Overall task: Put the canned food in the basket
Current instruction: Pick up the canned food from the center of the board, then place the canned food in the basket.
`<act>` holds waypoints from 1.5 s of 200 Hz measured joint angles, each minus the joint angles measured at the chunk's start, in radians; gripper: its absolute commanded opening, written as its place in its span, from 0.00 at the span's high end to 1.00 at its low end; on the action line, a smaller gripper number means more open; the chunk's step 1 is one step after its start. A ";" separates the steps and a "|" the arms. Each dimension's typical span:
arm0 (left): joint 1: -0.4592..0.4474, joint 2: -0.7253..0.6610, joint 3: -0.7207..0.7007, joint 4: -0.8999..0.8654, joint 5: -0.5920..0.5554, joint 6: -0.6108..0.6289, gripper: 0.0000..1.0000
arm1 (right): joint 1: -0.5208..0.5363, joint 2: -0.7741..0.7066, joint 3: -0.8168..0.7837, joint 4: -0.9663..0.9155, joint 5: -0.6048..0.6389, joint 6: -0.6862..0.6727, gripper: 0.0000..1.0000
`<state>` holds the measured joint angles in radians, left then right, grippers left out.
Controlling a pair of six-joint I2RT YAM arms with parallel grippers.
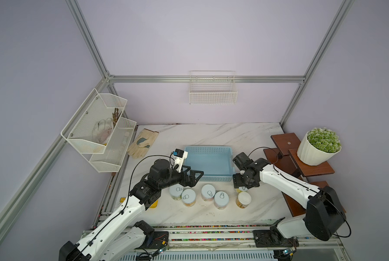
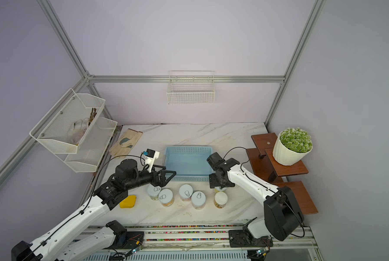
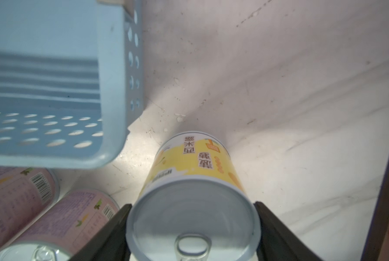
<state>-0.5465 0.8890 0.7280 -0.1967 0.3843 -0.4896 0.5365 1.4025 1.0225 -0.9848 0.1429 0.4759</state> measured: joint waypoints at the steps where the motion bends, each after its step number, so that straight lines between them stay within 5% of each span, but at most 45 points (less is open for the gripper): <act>1: 0.000 -0.002 -0.001 0.002 -0.001 0.000 0.00 | 0.000 -0.004 0.003 -0.005 0.002 0.001 0.31; 76: 0.000 0.064 0.042 0.007 0.018 0.060 0.00 | 0.000 -0.021 0.286 -0.139 -0.005 -0.036 0.32; 145: 0.030 0.141 0.100 0.005 -0.011 0.089 0.00 | 0.000 0.287 0.664 -0.152 -0.051 -0.092 0.32; 219: 0.155 0.206 0.100 0.100 0.107 0.035 0.00 | -0.001 0.651 0.963 -0.198 -0.002 -0.114 0.32; 300: 0.159 0.245 0.100 0.126 0.177 0.066 0.00 | -0.019 0.822 1.054 -0.212 0.020 -0.118 0.32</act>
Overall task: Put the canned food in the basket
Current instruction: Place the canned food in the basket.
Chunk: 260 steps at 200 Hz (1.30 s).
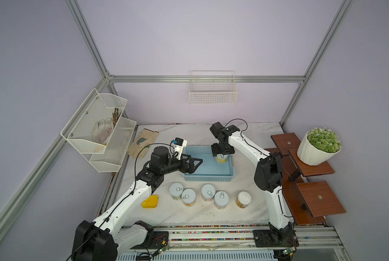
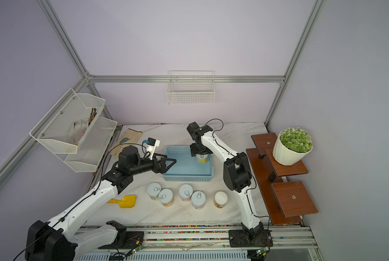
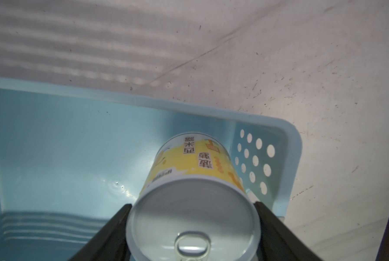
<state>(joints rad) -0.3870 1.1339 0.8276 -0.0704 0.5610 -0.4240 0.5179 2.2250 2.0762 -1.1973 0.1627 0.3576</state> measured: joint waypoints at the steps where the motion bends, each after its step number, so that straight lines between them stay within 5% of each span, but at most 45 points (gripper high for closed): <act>1: 0.000 0.000 0.000 0.000 0.000 0.000 0.00 | 0.000 0.001 0.000 0.000 0.000 0.000 0.32; 140: 0.000 0.032 0.000 -0.089 -0.131 0.028 0.00 | -0.028 0.080 0.016 0.031 -0.027 0.000 0.30; 205: 0.000 0.039 0.001 -0.109 -0.151 0.028 0.00 | -0.032 0.089 0.020 0.048 -0.030 0.002 0.05; 260: 0.000 0.040 0.002 -0.157 -0.196 0.034 0.00 | -0.032 0.090 0.026 0.053 -0.048 0.003 0.01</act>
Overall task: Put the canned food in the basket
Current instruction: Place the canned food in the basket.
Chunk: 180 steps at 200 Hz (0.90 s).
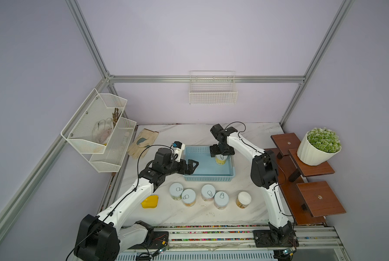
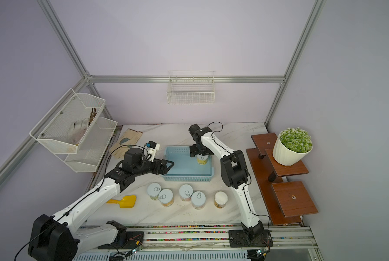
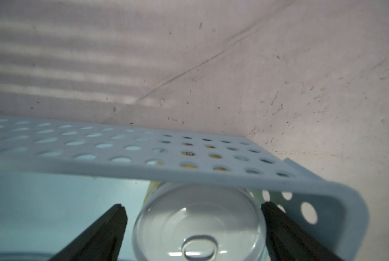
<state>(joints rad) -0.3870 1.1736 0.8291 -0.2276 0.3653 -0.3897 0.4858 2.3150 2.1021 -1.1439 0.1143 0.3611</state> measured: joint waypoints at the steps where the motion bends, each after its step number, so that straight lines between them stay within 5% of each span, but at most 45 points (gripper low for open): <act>1: 0.000 0.000 0.000 -0.001 -0.001 0.000 0.00 | 0.000 -0.001 0.000 0.000 0.000 0.000 0.01; 44: -0.027 -0.026 0.003 -0.047 -0.049 0.019 0.00 | 0.000 -0.116 -0.083 0.039 -0.023 -0.004 0.01; 180: -0.374 -0.079 0.074 -0.274 -0.276 0.059 0.00 | 0.014 -1.207 -1.107 0.429 -0.223 -0.034 0.01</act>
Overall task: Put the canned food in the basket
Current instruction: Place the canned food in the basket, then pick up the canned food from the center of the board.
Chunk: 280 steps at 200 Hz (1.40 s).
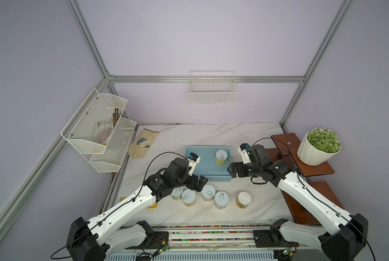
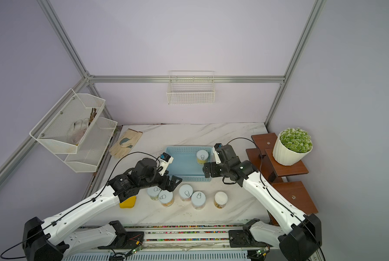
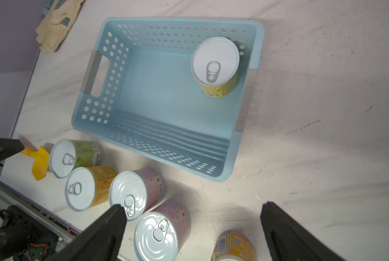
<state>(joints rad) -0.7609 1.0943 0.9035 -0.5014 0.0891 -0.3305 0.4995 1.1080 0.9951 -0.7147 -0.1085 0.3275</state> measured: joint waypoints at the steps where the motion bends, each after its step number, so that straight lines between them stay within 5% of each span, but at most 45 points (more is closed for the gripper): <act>1: -0.003 0.001 0.002 -0.004 -0.002 0.000 0.00 | 0.000 -0.005 -0.004 0.003 -0.001 0.000 0.01; 40: -0.065 0.042 0.080 -0.096 -0.047 -0.004 0.00 | 0.000 -0.195 -0.173 0.085 -0.016 0.013 0.00; 126: -0.183 0.214 0.149 -0.253 -0.156 -0.098 0.00 | 0.000 -0.208 -0.254 0.177 -0.156 0.112 0.01; 216: -0.221 0.481 0.294 -0.273 -0.190 -0.310 0.00 | 0.000 -0.539 -0.436 0.218 -0.150 0.215 0.07; 280: -0.248 0.580 0.359 -0.335 -0.246 -0.398 0.00 | 0.000 -0.614 -0.509 0.259 -0.254 0.235 0.08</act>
<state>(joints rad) -1.0084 1.6745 1.2629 -0.8368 -0.1574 -0.7284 0.4999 0.4938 0.4858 -0.4553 -0.3630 0.5625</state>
